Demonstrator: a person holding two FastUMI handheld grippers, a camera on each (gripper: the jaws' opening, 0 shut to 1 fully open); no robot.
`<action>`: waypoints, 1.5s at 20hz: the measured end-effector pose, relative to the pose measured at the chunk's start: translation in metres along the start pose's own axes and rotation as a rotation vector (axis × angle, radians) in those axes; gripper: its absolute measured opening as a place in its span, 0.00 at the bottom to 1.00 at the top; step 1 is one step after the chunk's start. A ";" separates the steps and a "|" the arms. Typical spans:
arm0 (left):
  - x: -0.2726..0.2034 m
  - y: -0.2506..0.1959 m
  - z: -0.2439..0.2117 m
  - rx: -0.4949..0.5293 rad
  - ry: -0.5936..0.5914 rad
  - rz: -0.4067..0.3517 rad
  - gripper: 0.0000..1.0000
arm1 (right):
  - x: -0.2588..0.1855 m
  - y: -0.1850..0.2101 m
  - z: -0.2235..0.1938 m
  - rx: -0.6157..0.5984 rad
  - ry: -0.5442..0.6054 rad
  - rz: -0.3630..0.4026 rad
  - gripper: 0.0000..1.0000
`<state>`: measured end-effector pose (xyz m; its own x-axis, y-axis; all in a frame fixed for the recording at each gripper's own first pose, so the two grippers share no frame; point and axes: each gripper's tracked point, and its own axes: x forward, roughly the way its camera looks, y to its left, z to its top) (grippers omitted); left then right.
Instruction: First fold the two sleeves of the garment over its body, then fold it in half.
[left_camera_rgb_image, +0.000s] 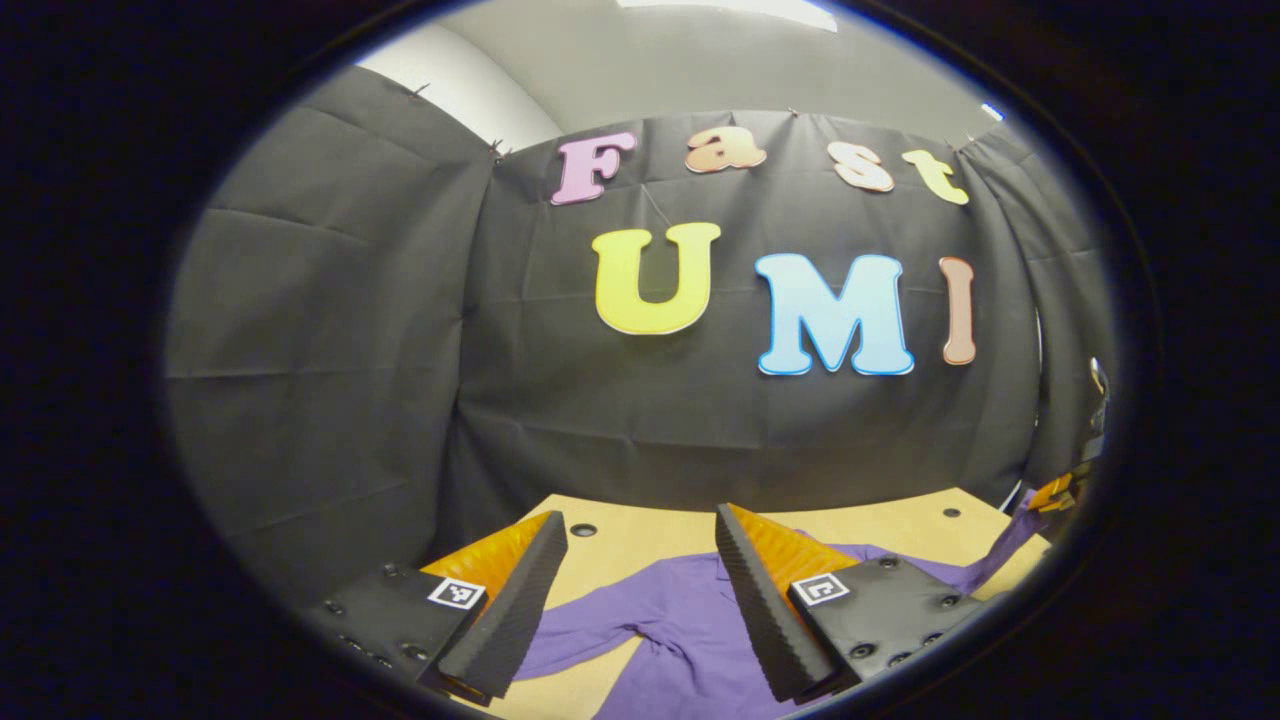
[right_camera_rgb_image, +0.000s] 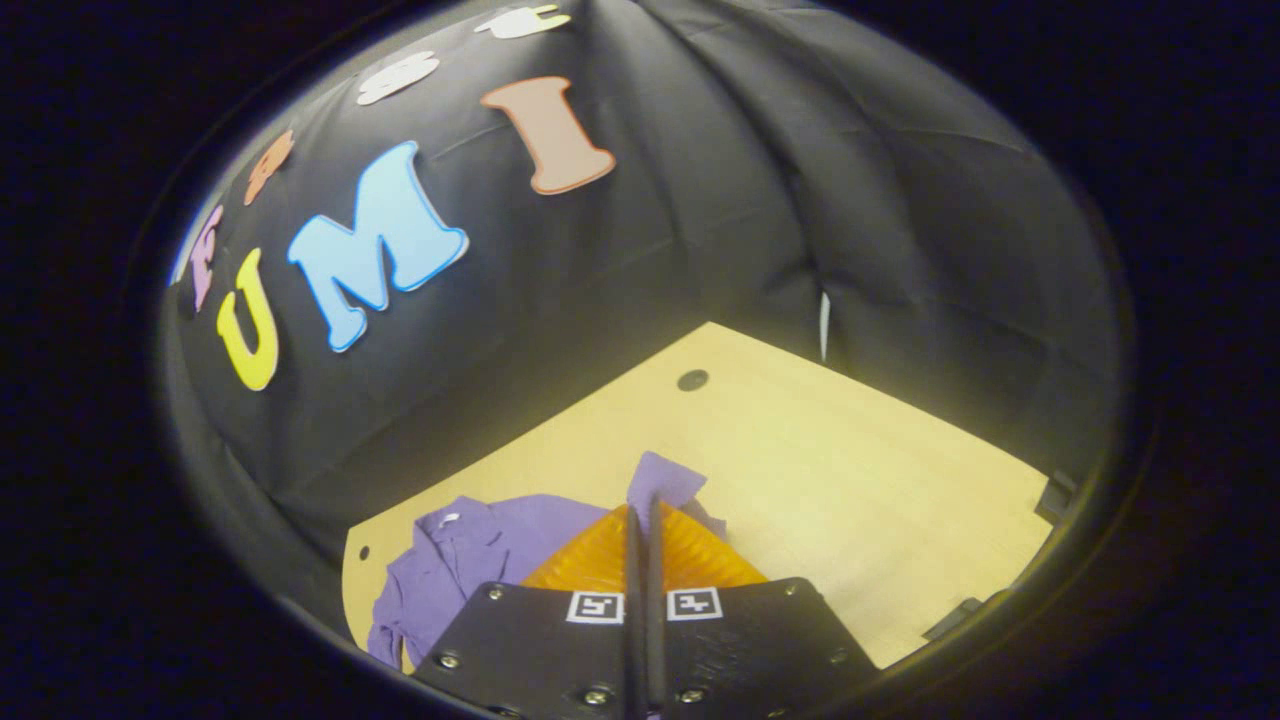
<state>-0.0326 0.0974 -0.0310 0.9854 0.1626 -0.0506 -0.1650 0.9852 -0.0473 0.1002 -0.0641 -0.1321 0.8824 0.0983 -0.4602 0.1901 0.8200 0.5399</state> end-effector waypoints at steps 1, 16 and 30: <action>-0.001 0.004 -0.001 0.000 0.002 0.009 0.95 | 0.002 0.017 0.006 -0.023 -0.009 0.028 0.05; -0.025 0.067 -0.025 -0.011 0.056 0.162 0.94 | 0.015 0.255 -0.005 -0.278 -0.019 0.446 0.01; -0.043 0.117 -0.049 -0.037 0.086 0.221 0.94 | 0.068 0.348 -0.202 -0.660 0.258 0.524 0.01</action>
<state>-0.0969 0.2028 -0.0832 0.9182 0.3672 -0.1485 -0.3793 0.9232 -0.0619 0.1394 0.3421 -0.1176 0.6467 0.6120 -0.4552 -0.5696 0.7844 0.2454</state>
